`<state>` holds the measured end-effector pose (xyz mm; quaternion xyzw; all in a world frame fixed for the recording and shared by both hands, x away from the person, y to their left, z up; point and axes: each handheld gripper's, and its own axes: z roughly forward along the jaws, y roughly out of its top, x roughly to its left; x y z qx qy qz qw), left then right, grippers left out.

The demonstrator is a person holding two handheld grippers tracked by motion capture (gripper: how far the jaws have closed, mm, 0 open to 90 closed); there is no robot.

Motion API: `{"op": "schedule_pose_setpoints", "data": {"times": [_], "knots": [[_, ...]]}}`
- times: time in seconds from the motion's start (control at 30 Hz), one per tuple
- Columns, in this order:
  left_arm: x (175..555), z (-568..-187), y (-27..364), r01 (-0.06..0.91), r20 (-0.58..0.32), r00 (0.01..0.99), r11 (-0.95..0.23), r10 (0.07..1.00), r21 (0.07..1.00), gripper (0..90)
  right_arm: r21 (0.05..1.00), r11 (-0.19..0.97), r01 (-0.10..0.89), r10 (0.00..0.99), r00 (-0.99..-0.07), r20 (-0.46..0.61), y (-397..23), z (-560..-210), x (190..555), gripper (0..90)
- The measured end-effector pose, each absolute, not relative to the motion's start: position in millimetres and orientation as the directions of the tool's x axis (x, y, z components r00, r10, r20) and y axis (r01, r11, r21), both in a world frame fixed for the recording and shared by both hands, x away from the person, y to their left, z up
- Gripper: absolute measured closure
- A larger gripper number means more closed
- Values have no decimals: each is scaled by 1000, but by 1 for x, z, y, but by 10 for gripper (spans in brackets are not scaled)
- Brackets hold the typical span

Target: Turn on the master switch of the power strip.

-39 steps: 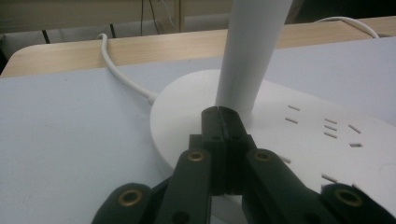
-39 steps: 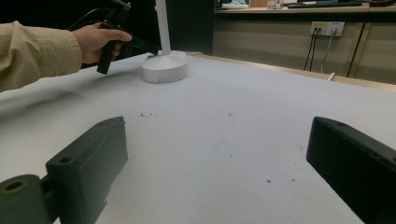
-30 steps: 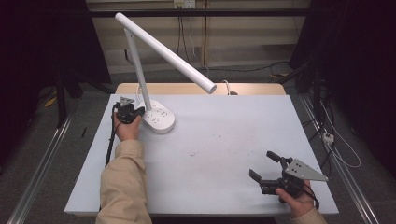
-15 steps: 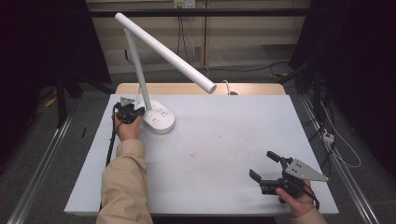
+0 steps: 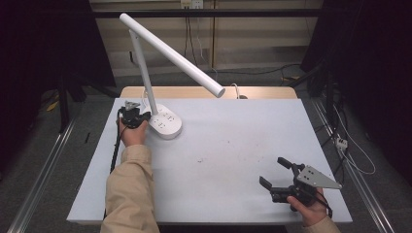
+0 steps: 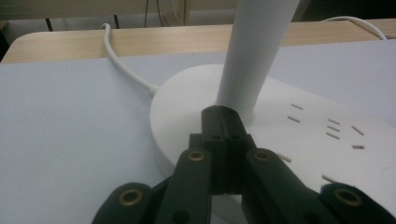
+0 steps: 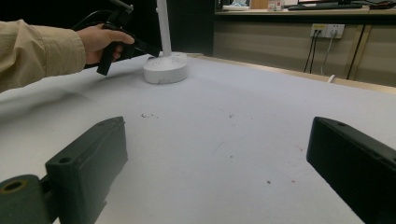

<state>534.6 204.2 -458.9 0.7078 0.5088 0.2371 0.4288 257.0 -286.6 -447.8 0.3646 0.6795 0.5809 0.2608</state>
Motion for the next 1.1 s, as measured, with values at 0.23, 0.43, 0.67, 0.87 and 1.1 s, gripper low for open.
{"op": "schedule_pose_setpoints", "data": {"times": [0.23, 0.43, 0.67, 0.87, 1.1], "knots": [[534, -458, 203, 514, -81, 370, -131, 926, 848, 900, 979, 60, 193, 799, -598, 68, -286, -448, 257, 47], [533, -457, 198, 506, -68, 375, -143, 924, 851, 900, 980, 56, 191, 801, -594, 70, -286, -447, 257, 47], [531, -457, 195, 489, -68, 377, -137, 924, 861, 900, 980, 55, 189, 801, -595, 70, -286, -446, 257, 46], [530, -456, 195, 491, -92, 388, -122, 917, 862, 838, 981, 54, 187, 799, -597, 70, -285, -446, 258, 47], [526, -450, 191, 487, -106, 405, -117, 908, 865, 689, 981, 56, 188, 801, -594, 69, -286, -446, 258, 47]]}}
